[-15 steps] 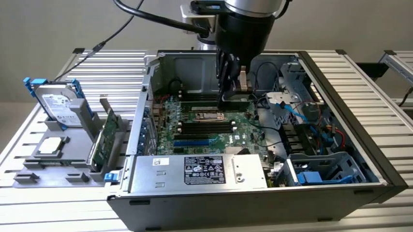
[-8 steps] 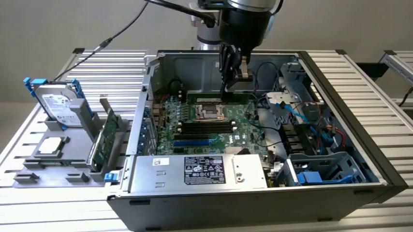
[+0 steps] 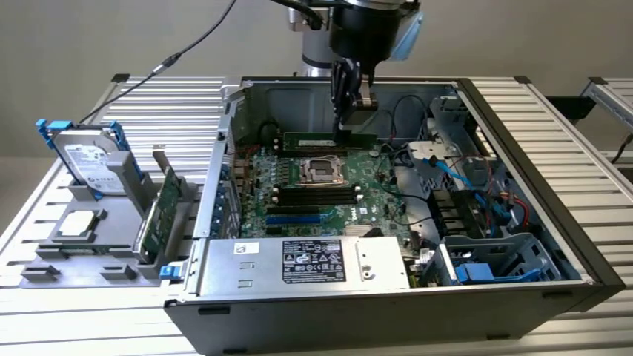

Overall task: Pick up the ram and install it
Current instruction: 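Pick up the ram and move it above insertion slot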

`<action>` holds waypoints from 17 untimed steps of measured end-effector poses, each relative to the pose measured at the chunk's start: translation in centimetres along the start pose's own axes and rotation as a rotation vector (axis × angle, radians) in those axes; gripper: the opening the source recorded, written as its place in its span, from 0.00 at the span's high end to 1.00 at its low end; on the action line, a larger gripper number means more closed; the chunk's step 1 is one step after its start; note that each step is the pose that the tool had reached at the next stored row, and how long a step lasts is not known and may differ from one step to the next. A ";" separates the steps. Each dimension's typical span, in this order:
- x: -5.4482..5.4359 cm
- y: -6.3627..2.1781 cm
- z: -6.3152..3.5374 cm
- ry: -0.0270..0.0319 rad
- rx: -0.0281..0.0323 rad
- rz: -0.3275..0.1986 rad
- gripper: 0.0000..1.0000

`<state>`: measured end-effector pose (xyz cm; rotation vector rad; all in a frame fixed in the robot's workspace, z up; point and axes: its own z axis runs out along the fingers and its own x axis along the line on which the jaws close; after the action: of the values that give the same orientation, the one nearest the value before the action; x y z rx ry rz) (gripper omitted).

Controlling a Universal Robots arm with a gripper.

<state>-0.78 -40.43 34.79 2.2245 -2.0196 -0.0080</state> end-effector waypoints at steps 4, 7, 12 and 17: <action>-0.8 0.98 0.29 0.0236 0.0000 0.002 0.87; -2.0 1.04 0.43 0.0376 0.0042 0.004 0.87; -2.9 0.93 0.53 0.0604 0.0354 0.010 0.87; -3.0 0.95 0.62 0.0735 0.0489 0.013 0.87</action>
<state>-2.09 -37.55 34.01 2.2063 -2.0163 0.1239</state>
